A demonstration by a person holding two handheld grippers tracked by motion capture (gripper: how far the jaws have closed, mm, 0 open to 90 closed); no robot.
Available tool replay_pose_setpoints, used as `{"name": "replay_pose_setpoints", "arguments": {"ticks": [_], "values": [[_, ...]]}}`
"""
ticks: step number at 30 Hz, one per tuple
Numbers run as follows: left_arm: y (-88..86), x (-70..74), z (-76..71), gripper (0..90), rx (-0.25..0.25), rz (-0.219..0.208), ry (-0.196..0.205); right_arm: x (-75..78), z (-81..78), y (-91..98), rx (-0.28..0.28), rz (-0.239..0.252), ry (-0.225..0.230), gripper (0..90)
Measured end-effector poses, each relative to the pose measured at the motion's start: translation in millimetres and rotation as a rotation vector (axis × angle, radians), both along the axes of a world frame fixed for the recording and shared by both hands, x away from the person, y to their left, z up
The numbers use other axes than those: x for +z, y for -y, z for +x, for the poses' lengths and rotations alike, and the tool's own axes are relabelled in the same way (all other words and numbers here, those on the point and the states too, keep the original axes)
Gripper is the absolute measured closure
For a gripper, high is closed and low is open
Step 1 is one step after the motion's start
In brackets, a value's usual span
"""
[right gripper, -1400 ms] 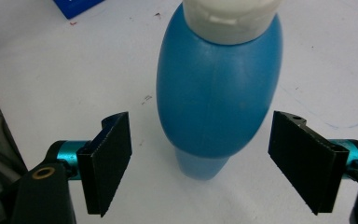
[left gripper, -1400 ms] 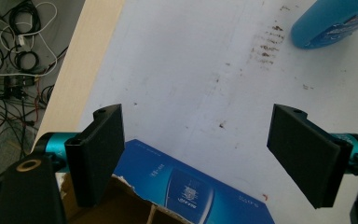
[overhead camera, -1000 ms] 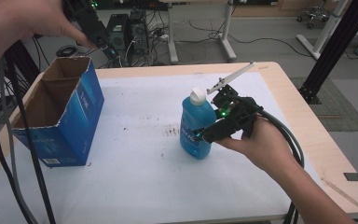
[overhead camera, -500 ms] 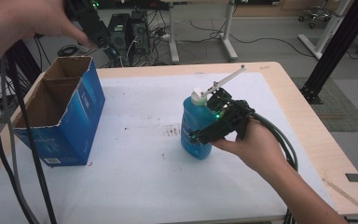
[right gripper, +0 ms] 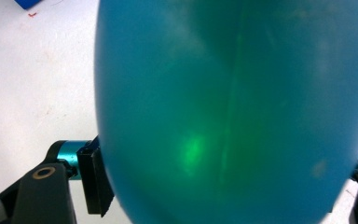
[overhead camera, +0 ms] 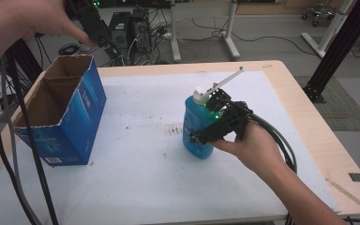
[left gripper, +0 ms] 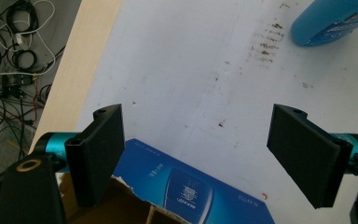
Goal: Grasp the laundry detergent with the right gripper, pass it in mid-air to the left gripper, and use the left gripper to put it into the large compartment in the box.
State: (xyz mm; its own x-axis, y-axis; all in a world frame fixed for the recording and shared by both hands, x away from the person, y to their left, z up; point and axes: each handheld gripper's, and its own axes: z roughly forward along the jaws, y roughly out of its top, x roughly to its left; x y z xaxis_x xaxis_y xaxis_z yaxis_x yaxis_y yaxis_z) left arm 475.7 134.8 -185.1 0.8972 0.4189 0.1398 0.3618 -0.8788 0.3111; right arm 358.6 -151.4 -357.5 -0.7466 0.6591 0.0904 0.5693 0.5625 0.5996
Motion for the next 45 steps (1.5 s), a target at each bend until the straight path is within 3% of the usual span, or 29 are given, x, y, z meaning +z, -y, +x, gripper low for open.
{"name": "replay_pose_setpoints", "arguments": {"ticks": [20,22,45], "values": [[0.9,-0.3,-0.6,19.1,0.001,-0.001,0.001,-2.2,0.0,-5.1,-0.037,-0.017,0.032,22.0],[0.7,-0.4,-0.6,19.1,0.001,0.001,0.0,-2.1,-0.6,-5.2,-0.031,-0.012,0.039,27.3],[-0.3,-1.8,-0.9,19.1,0.005,0.003,-0.003,-6.0,-1.0,-6.8,-0.05,-0.002,0.055,37.7]]}}
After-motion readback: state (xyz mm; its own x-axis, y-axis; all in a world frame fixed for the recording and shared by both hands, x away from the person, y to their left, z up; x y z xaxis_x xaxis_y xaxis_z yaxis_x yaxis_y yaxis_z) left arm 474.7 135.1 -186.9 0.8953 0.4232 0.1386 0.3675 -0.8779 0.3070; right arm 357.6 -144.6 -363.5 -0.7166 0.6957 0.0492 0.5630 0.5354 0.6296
